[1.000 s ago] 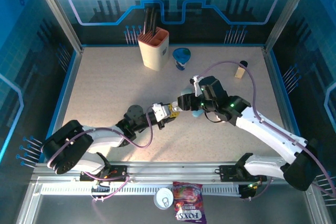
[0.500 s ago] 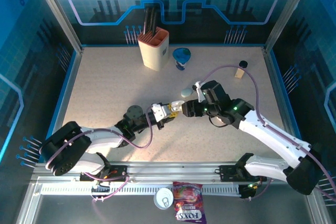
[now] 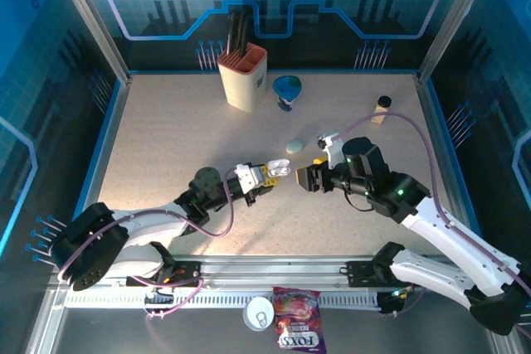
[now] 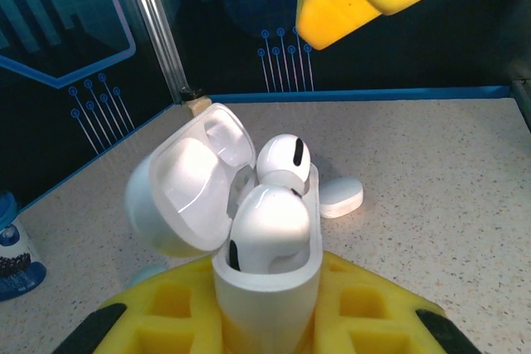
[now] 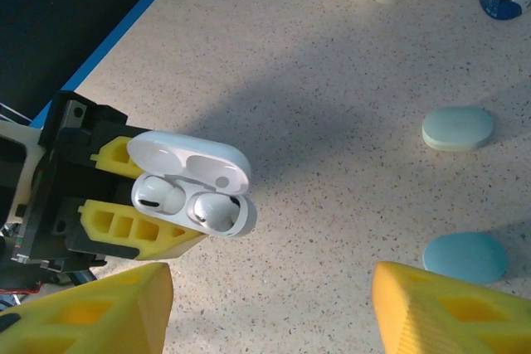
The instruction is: Insert wireless bluetooth earbuds into charging case
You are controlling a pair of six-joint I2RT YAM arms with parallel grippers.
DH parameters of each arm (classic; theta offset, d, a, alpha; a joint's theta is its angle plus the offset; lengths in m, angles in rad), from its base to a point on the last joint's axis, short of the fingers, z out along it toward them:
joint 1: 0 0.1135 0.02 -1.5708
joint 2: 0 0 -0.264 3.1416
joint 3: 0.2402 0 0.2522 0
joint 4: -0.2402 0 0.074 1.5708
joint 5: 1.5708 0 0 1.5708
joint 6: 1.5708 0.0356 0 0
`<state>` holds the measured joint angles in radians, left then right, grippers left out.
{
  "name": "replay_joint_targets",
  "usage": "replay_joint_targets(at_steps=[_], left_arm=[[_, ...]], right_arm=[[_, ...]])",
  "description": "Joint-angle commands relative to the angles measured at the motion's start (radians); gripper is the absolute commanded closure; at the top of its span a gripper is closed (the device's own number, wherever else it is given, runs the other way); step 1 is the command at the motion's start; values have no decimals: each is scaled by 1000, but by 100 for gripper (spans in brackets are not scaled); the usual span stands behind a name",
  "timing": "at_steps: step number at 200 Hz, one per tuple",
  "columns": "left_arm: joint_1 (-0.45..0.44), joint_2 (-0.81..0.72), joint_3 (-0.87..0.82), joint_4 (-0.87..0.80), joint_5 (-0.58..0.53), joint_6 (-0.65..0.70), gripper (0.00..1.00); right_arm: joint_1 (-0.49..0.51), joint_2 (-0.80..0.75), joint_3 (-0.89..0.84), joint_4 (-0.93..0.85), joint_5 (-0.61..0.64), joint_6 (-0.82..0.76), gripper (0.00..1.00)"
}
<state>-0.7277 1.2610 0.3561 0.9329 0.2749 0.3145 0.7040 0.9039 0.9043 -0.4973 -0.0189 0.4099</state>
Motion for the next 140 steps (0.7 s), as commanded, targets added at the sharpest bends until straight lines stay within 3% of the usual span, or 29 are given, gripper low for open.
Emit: replay_joint_targets(at_steps=[1,27,83,140], left_arm=[[-2,-29,-10,-48,30,26,90],[-2,-29,-8,-62,22,50,90],[-2,-43,-8,-49,-21,38,90],[0,-74,1,-87,-68,-9,90]], right_arm=[[-20,58,56,21,-50,21,35],[-18,177,140,13,-105,52,35],[-9,405,291,-89,-87,24,35],[12,353,228,-125,-143,-118,33]])
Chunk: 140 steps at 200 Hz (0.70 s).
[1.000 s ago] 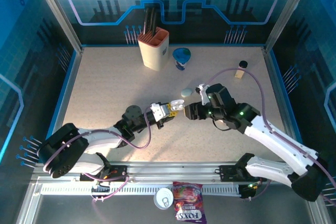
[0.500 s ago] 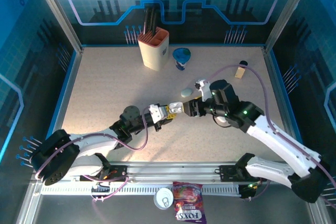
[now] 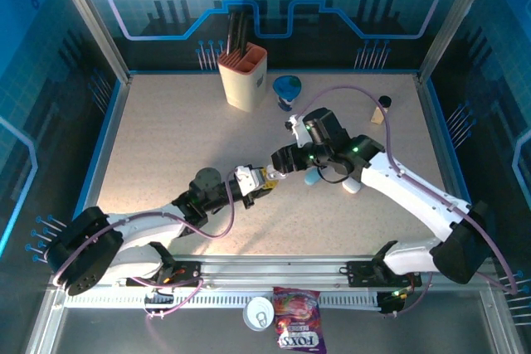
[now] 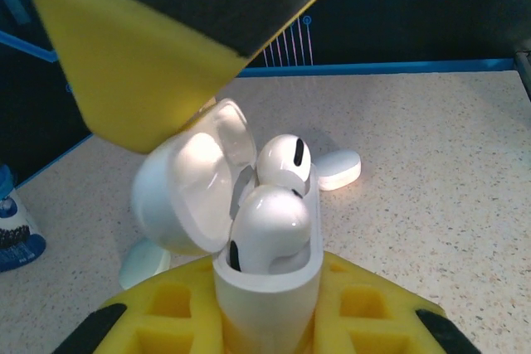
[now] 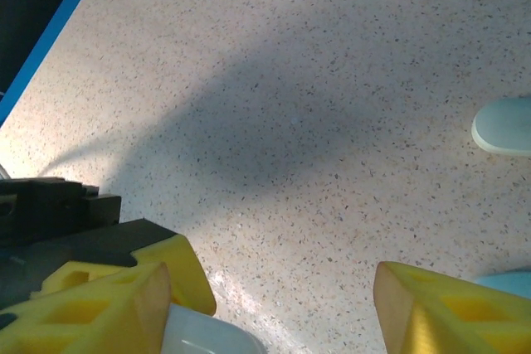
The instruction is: Insert wireless bluetooth earbuds into charging case
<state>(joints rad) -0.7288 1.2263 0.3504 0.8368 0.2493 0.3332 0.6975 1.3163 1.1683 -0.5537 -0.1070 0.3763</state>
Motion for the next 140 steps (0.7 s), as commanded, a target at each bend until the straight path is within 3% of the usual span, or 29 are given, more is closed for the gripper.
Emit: replay_joint_targets(at_steps=[1,56,105,140], left_arm=[[1,-39,7,9,-42,-28,90],[4,-83,46,-116,39,19,90],[5,-230,137,-520,110,123,89],[4,-235,223,-672,147,144,88]], right_arm=[[18,-62,-38,-70,-55,-86,33],[16,-232,-78,-111,-60,-245,31],[54,-391,-124,-179,-121,-757,35],[76,-344,-64,-172,-97,-943,38]])
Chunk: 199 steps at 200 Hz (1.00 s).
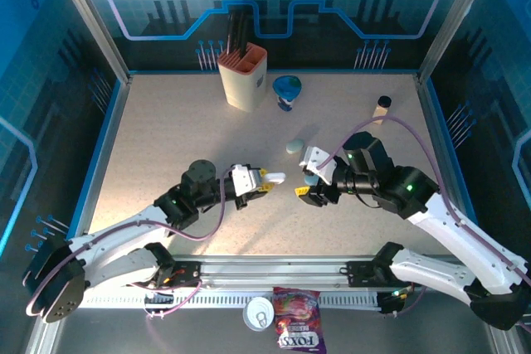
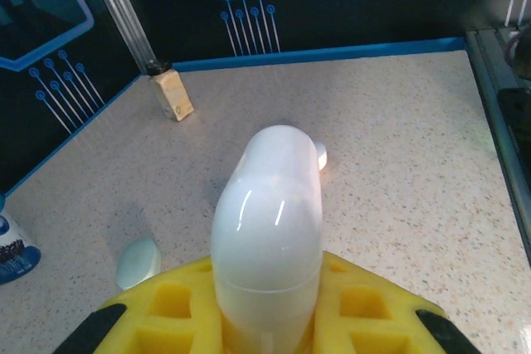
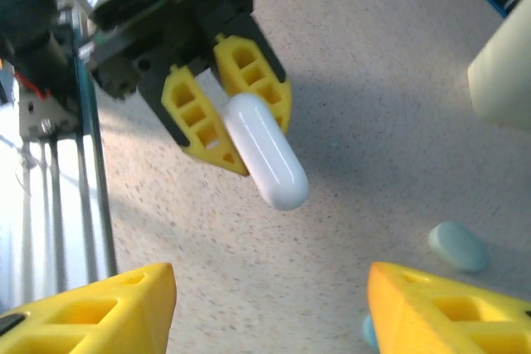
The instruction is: Insert wireless bluetooth earbuds into charging case
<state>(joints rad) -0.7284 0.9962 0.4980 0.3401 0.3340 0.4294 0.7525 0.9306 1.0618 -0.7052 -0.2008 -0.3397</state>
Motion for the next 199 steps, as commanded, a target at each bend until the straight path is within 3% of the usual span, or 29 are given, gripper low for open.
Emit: replay_joint_targets(at_steps=[1,62,94,109,144,169,199], left_arm=[[3,-4,78,-179,64,49,89],[3,22,120,-195,152,1,88],[3,19,123,-199,165,-15,87],[2,18,124,-192,178,-24,87],[2,22,134,-188,172,-34,86],[2,23,140,-184,172,-36,87],[2,35,142,-177,165,-47,86]], right_arm=[[22,44,43,-20,-3,-232,38],[54,211,78,4,-103,-370,43],[54,232,50,35,-100,-366,54],[49,234,42,45,-114,-357,69],[44,230,19,39,-141,-365,65],[36,239,16,29,-155,-363,68],[17,233,20,23,-176,-352,90]])
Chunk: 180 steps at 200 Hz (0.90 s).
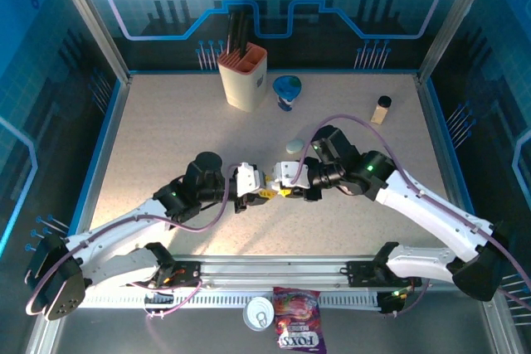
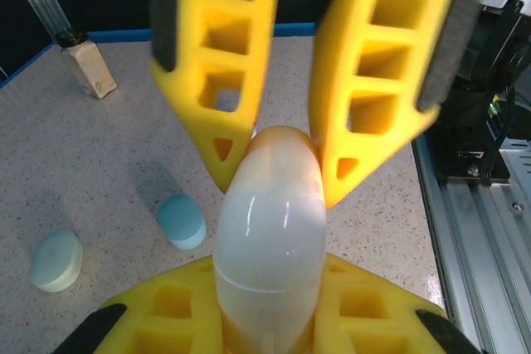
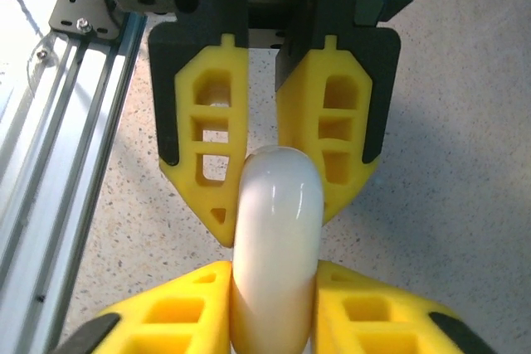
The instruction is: Insert wireless bluetooth earbuds into charging case
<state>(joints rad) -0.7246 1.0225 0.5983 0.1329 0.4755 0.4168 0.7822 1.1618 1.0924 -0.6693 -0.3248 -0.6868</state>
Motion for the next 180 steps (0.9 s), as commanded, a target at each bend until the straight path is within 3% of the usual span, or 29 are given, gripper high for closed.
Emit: replay_joint_targets(at_steps=[1,25,47,66,77,128,158,180], left_arm=[[-1,8,41,31,23,-35,86],[-2,11,38,43,16,-57,78],[-2,22,56,16,22,-77,49],[-2,16,46,19,-30,-122,10],[0,7,41,11,-97,-173,1],[0,-72,-87,40,-263,-193,1],[1,-102,-159,67,-348,-179,1],[-1,-104,-191,83,-346,-162,1]], right_arm=[[-14,1,-11,-12,-52,-5,91],[-30,-19,-23,0,-60,15,93],[-44,-29,-52,44,-32,103,93],[-61,-27,-88,135,48,302,99],[-78,-9,-91,164,75,445,99],[-138,79,-199,378,113,1038,99],[-150,129,-315,528,110,1237,99],[-154,199,-360,616,63,1304,95]])
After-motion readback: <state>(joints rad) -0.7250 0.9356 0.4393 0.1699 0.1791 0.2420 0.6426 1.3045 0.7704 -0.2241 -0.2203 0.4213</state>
